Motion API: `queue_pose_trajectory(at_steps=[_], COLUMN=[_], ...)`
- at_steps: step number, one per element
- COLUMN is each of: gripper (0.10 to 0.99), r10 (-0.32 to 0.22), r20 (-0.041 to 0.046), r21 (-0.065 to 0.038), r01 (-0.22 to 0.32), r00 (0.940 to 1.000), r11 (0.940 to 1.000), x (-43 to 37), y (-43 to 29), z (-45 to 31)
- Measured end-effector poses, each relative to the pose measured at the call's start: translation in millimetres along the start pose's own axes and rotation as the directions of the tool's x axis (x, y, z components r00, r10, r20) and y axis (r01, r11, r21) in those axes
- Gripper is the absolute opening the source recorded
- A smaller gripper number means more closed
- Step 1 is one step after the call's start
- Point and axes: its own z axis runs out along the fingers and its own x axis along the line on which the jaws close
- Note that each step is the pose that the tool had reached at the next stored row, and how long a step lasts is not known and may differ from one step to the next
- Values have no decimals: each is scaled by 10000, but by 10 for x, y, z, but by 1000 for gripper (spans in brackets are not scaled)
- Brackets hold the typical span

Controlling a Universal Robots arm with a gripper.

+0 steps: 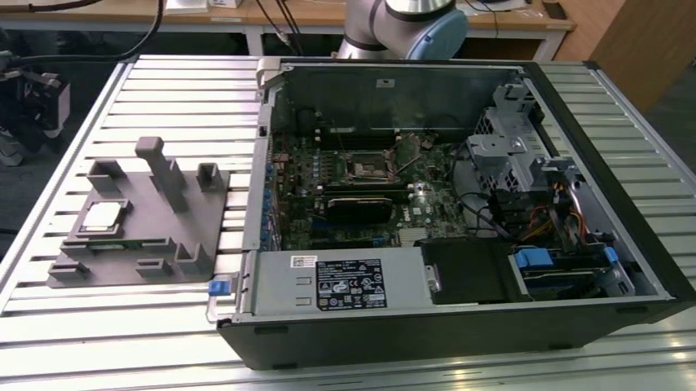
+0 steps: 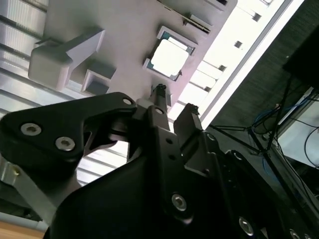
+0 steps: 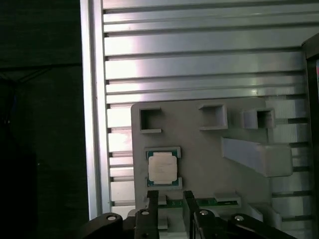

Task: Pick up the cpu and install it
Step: 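Pick up the cpu and move it towards the insertion slot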

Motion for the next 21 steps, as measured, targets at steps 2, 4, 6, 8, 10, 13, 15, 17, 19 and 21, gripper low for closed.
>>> queue_pose_trajectory(at_steps=[2, 4, 6, 8, 10, 13, 15, 17, 19, 21], gripper=[365, 478, 537, 651, 710, 773, 773, 773, 773, 773], r10=[-146, -295, -376, -414, -421, -273, -78, -37, -37, -91], r20=[-33, -63, -76, -81, -80, -76, -68, -66, -66, -69], r21=[-2, -2, -1, 14, 18, 19, 18, 17, 18, 19], r01=[146, 295, 376, 414, 421, 273, 78, 37, 37, 91], r00=[9999, 9995, 9993, 9991, 9991, 9996, 9999, 10000, 10000, 9999], r11=[9999, 9996, 9993, 9991, 9991, 9996, 10000, 10000, 10000, 10000], x=[0, -1, -1, -1, -2, -2, -2, -2, -2, -2], y=[-12, -23, -30, -34, -38, -41, -43, -44, -46, -47], z=[34, 71, 105, 135, 172, 226, 262, 299, 334, 371])
